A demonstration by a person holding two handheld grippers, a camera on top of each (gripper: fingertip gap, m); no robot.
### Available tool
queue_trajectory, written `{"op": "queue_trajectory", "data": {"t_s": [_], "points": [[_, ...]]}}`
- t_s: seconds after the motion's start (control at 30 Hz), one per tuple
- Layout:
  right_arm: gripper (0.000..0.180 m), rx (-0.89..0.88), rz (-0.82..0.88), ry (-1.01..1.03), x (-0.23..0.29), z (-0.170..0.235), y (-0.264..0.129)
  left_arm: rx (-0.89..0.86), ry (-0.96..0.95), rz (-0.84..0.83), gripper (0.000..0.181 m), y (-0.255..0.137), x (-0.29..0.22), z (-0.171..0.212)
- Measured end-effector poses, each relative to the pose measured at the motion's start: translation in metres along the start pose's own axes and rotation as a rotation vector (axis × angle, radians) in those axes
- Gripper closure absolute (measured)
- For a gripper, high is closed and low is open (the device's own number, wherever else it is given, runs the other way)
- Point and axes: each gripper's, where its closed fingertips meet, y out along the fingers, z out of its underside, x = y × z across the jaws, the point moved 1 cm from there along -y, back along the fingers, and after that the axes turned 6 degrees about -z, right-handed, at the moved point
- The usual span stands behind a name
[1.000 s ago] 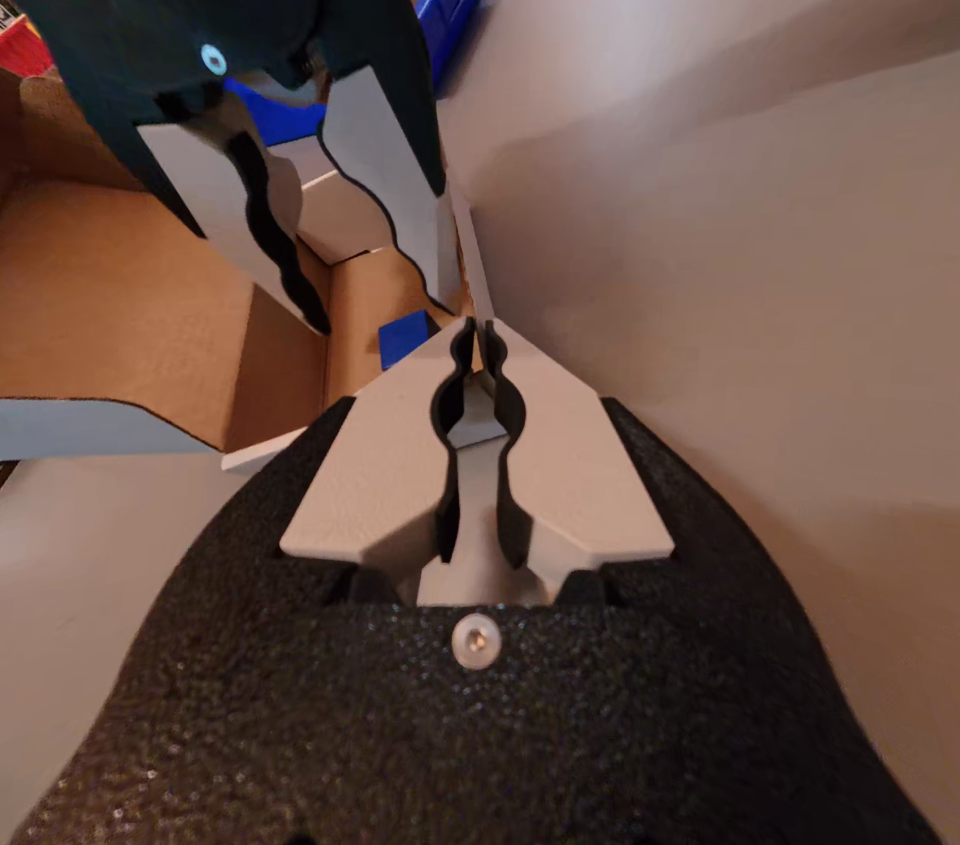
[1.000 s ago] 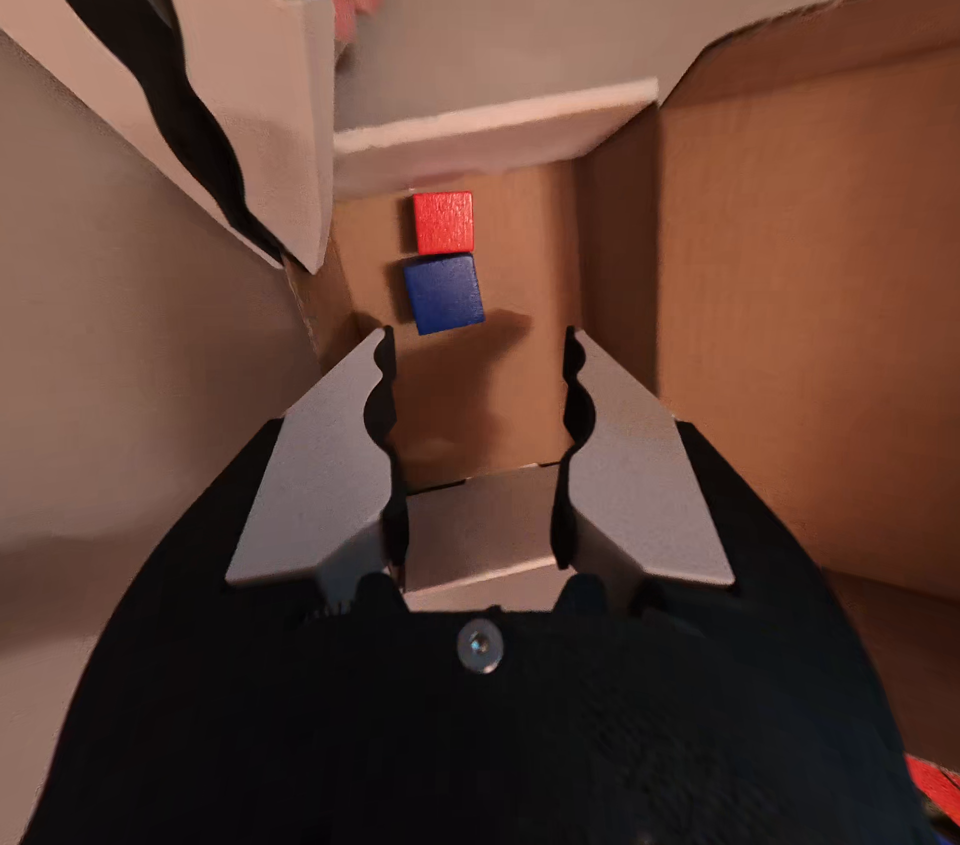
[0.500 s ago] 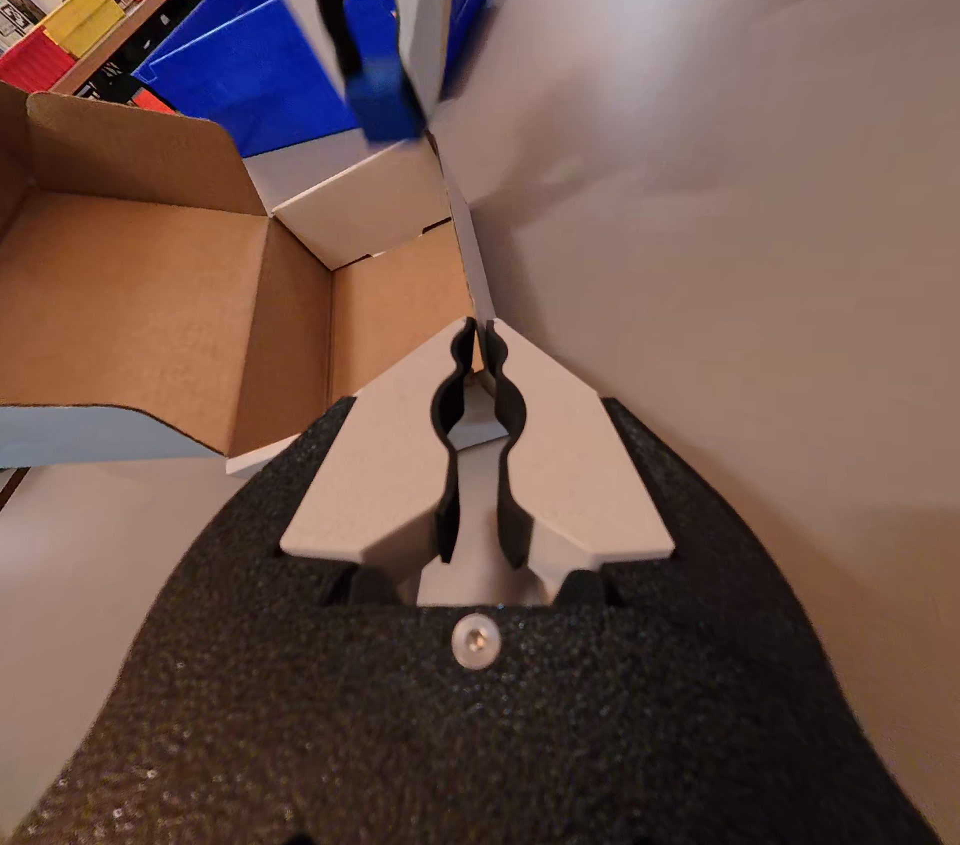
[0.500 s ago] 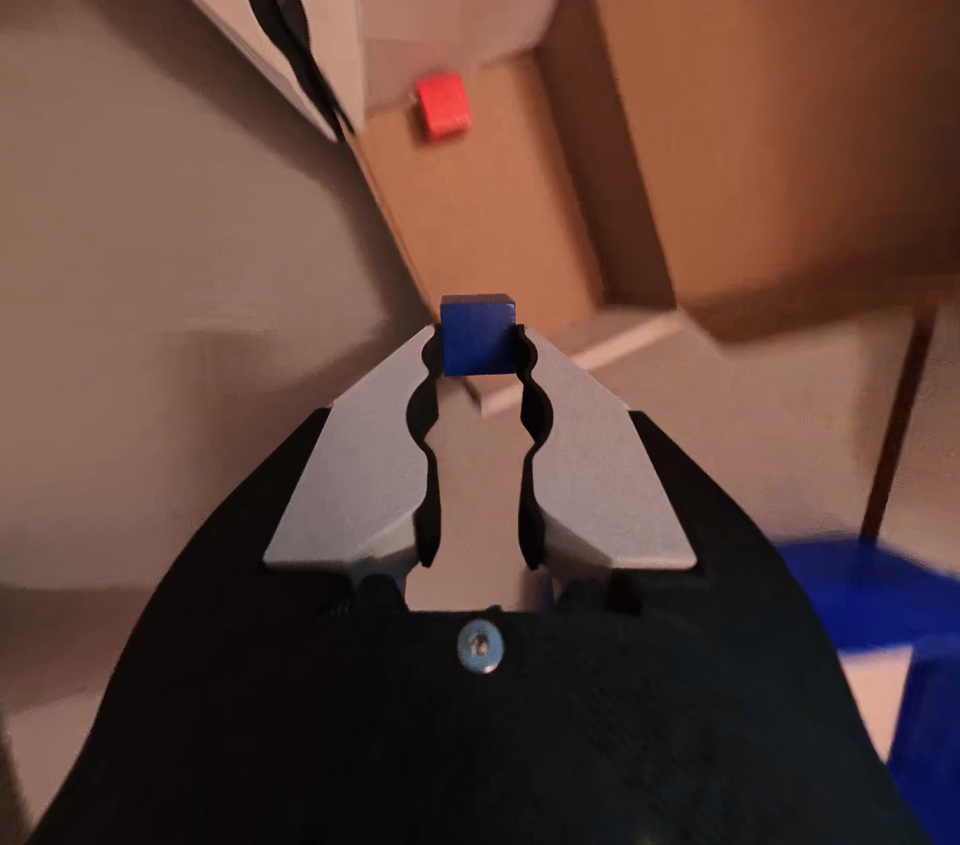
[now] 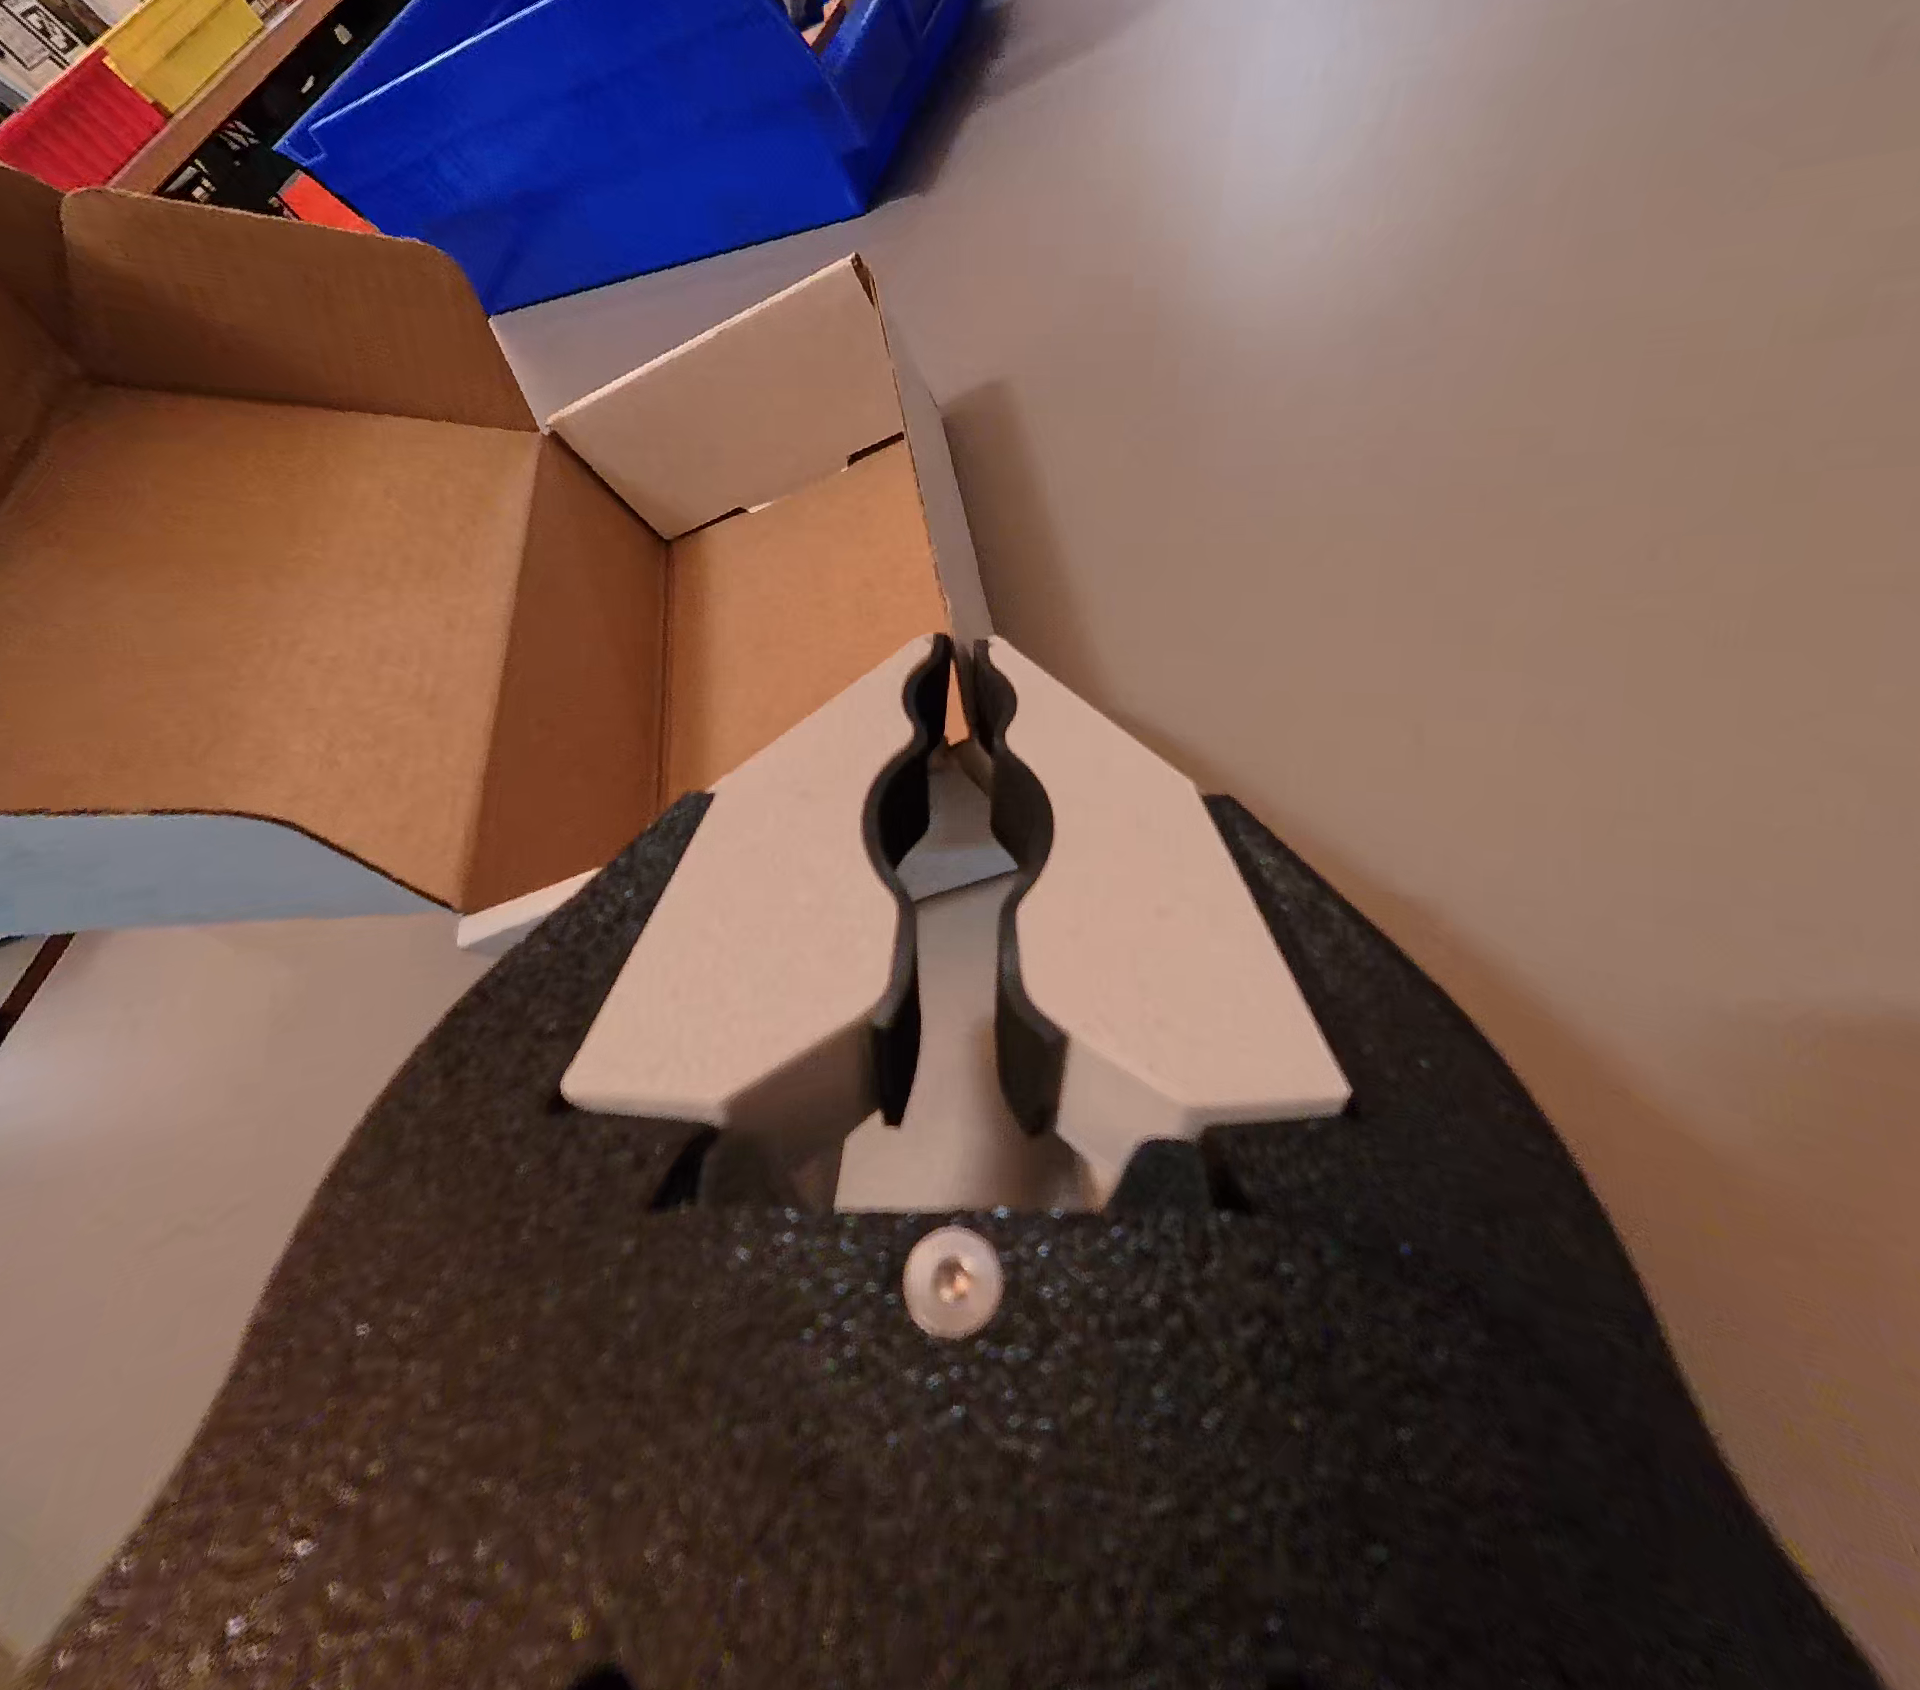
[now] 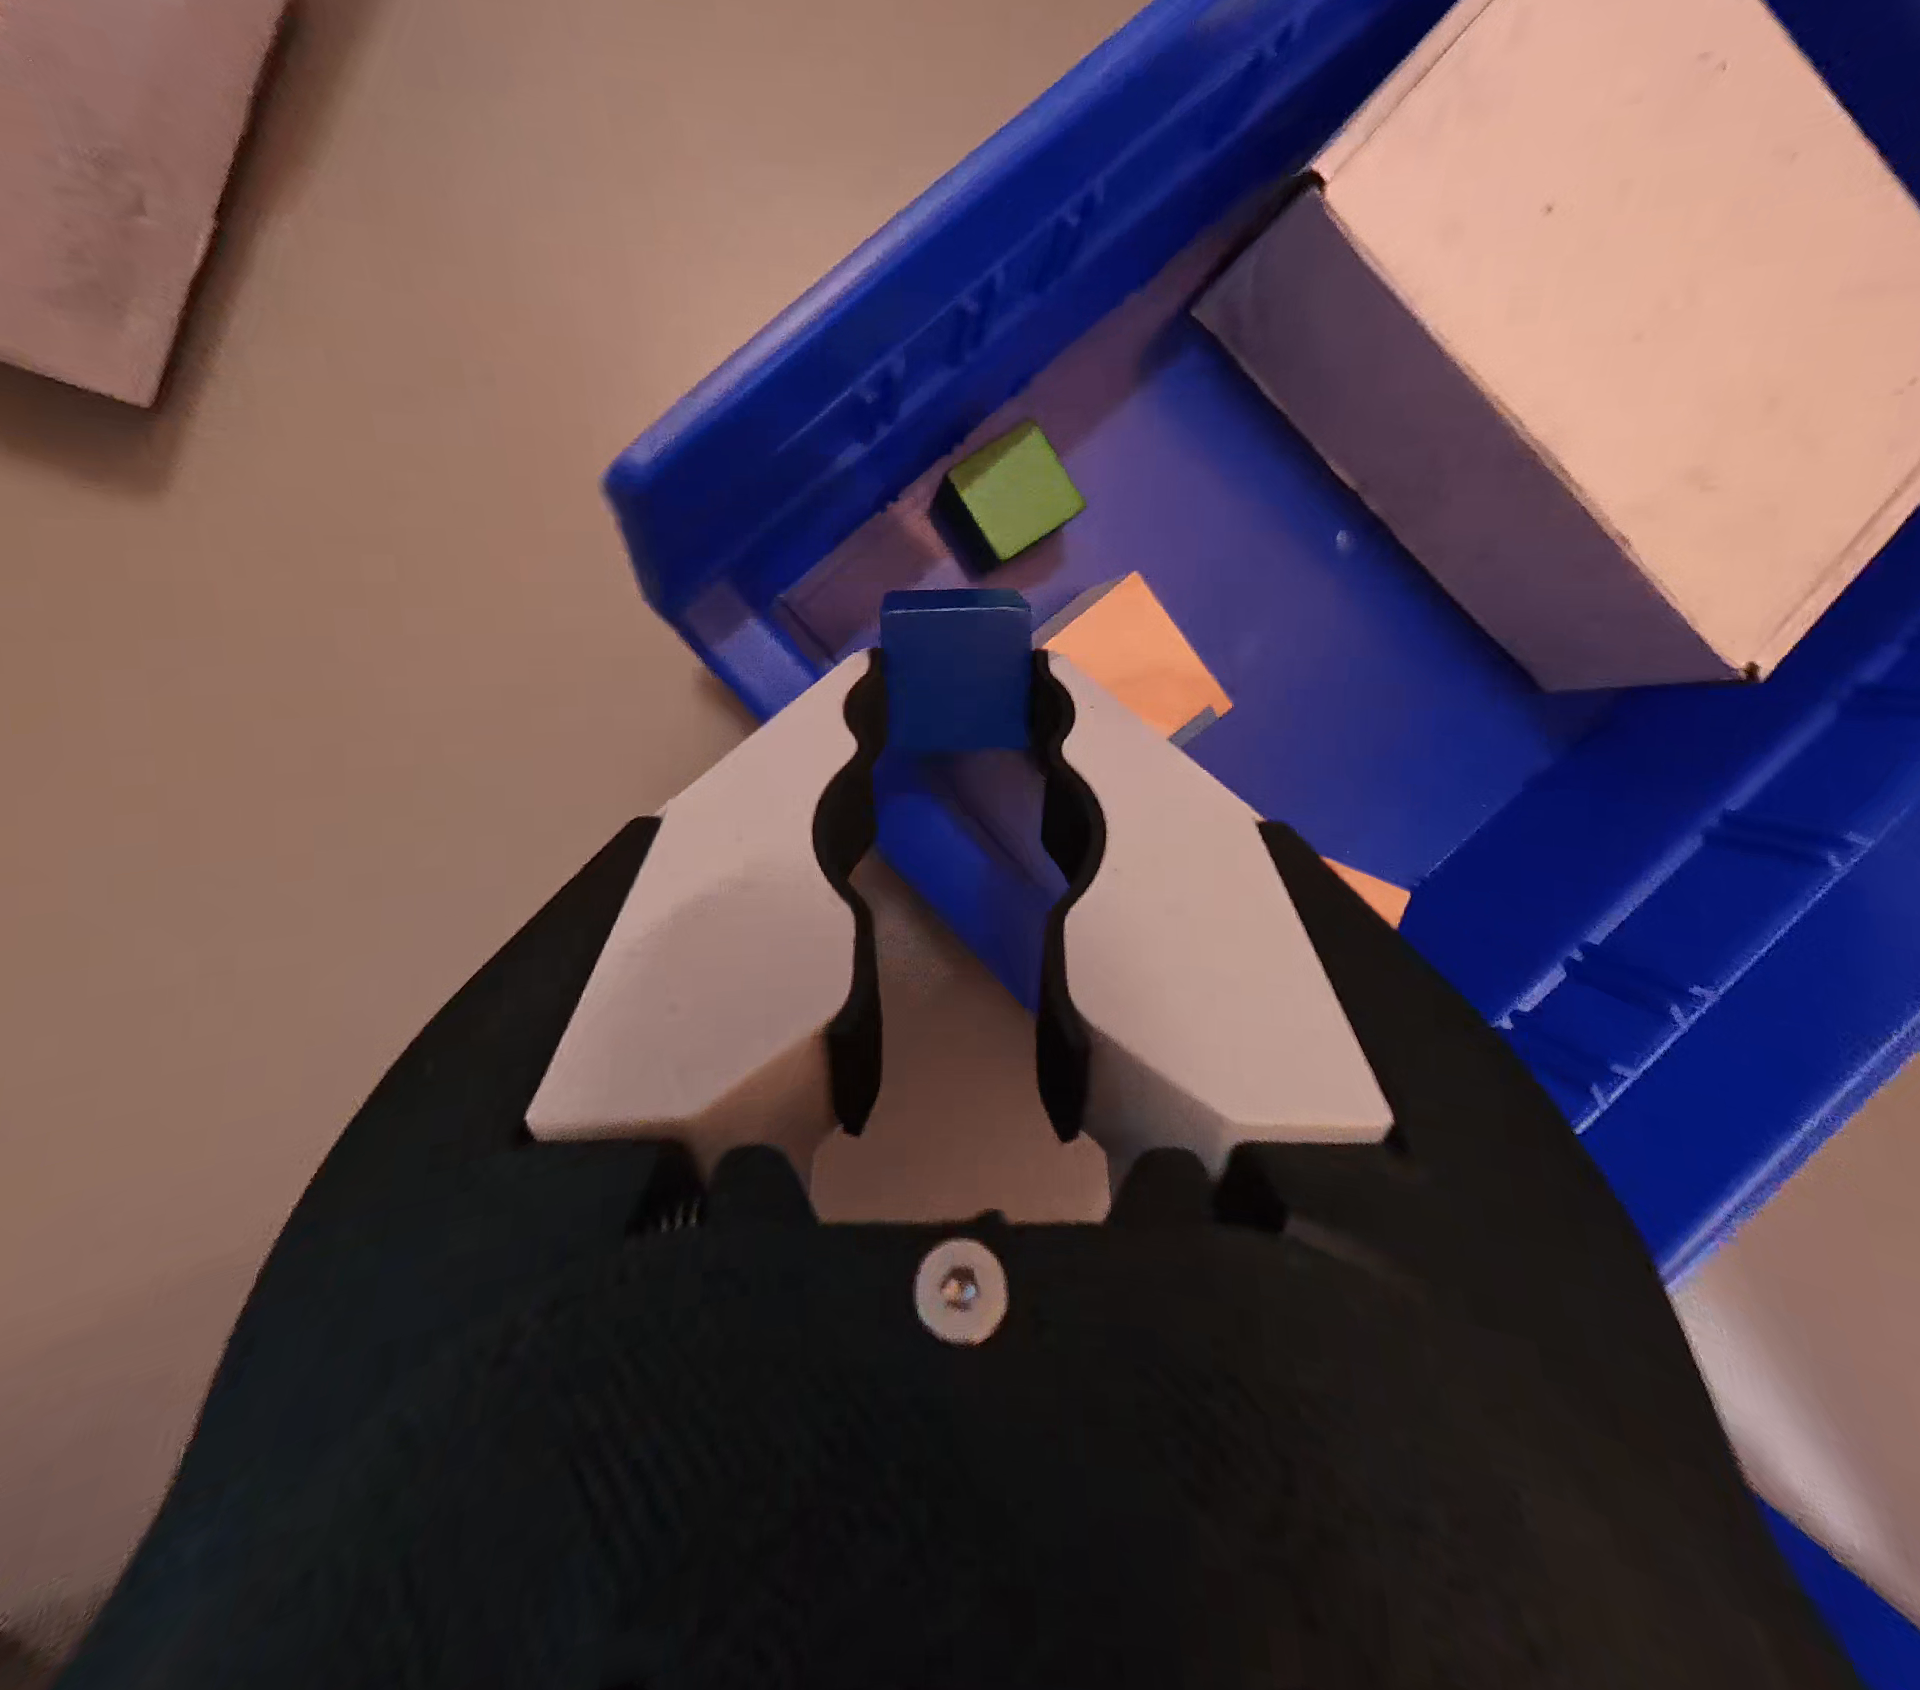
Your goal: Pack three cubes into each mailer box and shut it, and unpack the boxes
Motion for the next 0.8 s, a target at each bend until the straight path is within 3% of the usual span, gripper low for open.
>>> {"op": "queue_trajectory", "data": {"t_s": [0.07, 0.13, 0.17, 0.3, 0.4, 0.53, 0.67, 0.8], "points": [[0.151, 0.018, 0.000, 0.011, -0.002, -0.001, 0.008, 0.001, 0.003, 0.000, 0.179, 0.000, 0.000, 0.000], [0.130, -0.013, -0.016, 0.003, 0.005, -0.006, 0.006, 0.004, 0.003, -0.002, 0.179, 0.001, 0.000, 0.000], [0.129, -0.029, -0.009, 0.002, 0.008, -0.008, 0.000, 0.004, 0.001, -0.002, 0.179, 0.001, 0.000, 0.000], [0.137, -0.150, 0.048, 0.068, 0.052, -0.013, -0.044, 0.004, -0.011, 0.006, 0.179, 0.002, 0.001, -0.001], [0.149, -0.292, -0.031, -0.110, 0.136, -0.038, -0.053, 0.004, -0.021, 0.018, 0.180, 0.005, 0.001, -0.001], [0.145, -0.339, -0.196, -0.256, 0.221, -0.087, -0.021, 0.010, -0.006, 0.020, 0.180, 0.009, 0.002, -0.003], [0.139, -0.167, -0.202, -0.703, 0.243, -0.113, 0.032, 0.011, 0.088, -0.021, 0.179, 0.010, 0.001, -0.004], [0.127, -0.070, -0.395, -0.718, 0.264, -0.132, 0.071, 0.011, 0.182, -0.052, 0.178, 0.010, -0.001, -0.004]]}}
